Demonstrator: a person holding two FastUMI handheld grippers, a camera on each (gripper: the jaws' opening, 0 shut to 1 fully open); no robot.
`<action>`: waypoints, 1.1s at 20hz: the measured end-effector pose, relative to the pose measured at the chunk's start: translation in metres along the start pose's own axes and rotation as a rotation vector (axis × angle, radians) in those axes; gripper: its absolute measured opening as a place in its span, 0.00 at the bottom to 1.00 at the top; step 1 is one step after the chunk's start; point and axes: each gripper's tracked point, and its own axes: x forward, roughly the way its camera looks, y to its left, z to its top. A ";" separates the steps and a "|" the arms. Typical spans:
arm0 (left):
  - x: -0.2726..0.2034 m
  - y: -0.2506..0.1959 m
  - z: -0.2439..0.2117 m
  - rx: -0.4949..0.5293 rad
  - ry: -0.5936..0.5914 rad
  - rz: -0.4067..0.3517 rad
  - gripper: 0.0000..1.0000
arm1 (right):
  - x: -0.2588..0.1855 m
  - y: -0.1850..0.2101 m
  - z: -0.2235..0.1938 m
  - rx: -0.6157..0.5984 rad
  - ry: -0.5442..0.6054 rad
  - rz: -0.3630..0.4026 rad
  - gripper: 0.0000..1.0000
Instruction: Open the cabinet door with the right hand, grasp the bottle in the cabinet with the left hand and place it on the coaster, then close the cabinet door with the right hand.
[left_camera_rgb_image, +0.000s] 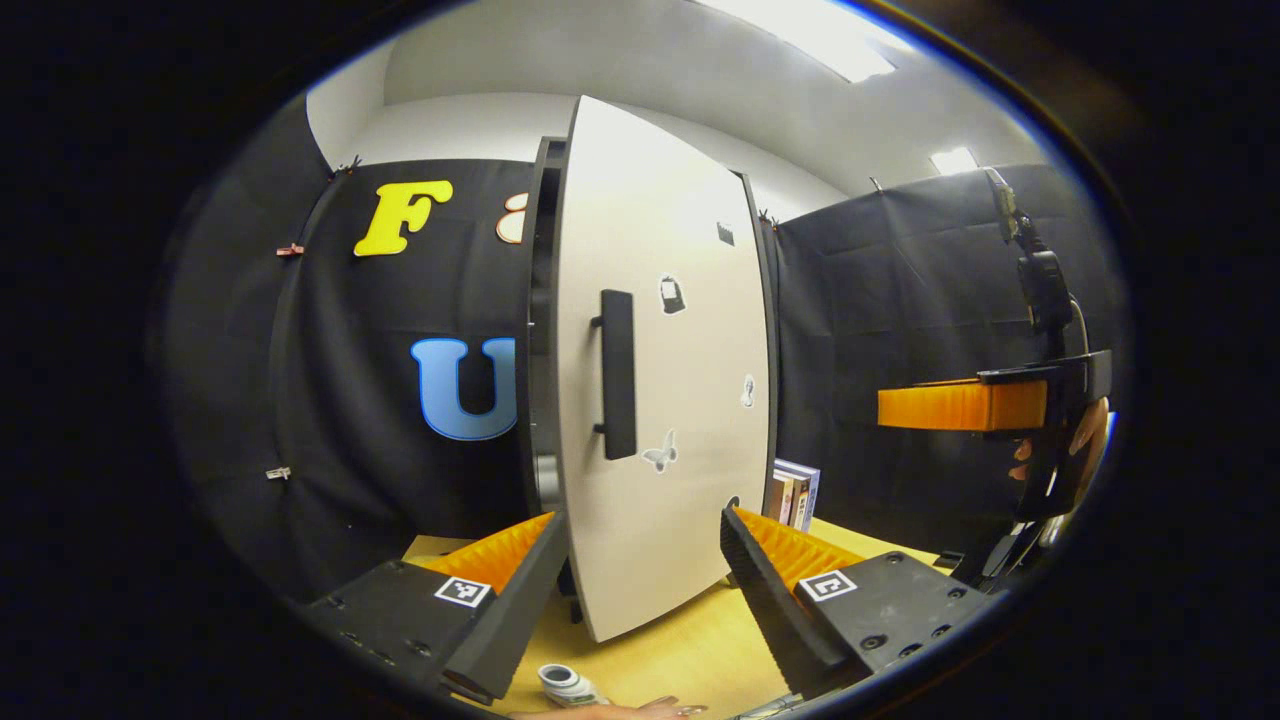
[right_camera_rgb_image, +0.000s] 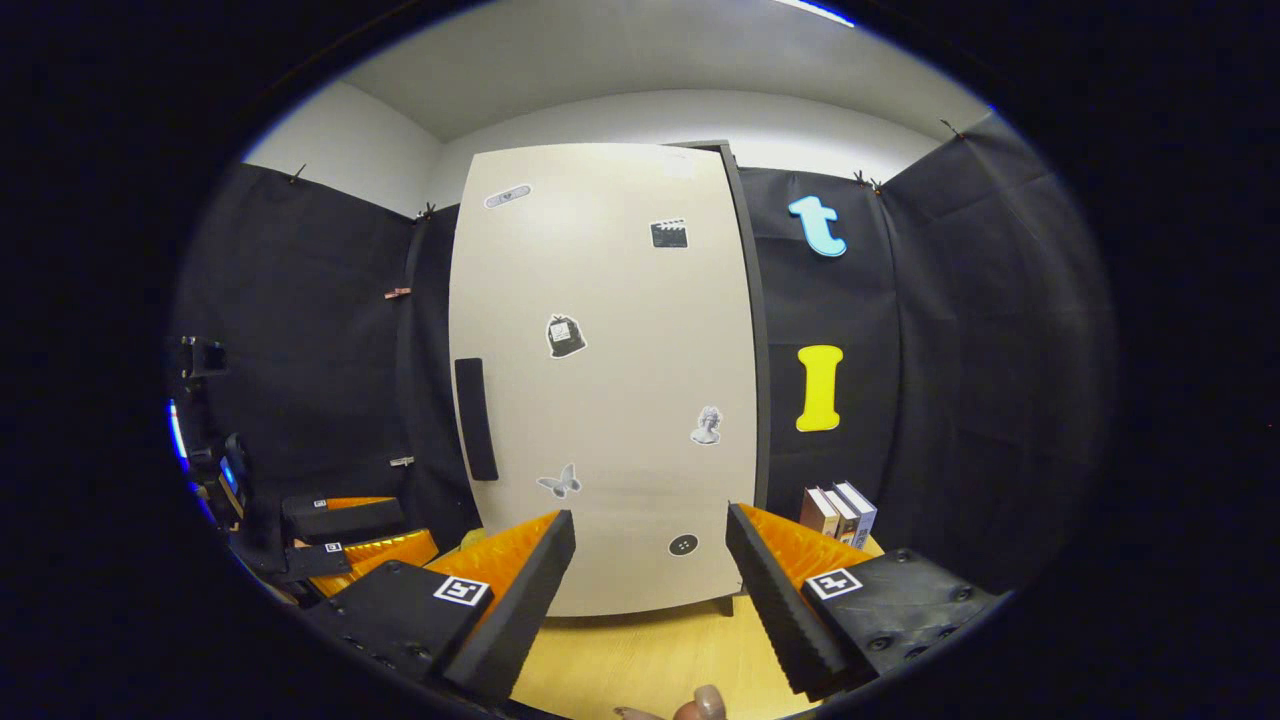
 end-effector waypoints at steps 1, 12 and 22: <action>0.002 -0.011 -0.002 -0.006 0.005 0.013 0.96 | -0.001 -0.011 0.000 -0.014 0.003 0.013 0.99; 0.009 -0.051 0.009 0.017 -0.001 0.133 0.96 | -0.001 -0.049 -0.012 -0.014 0.042 0.102 0.99; 0.023 -0.051 0.023 0.032 -0.035 0.090 0.96 | 0.013 -0.049 -0.010 -0.016 0.024 0.059 0.99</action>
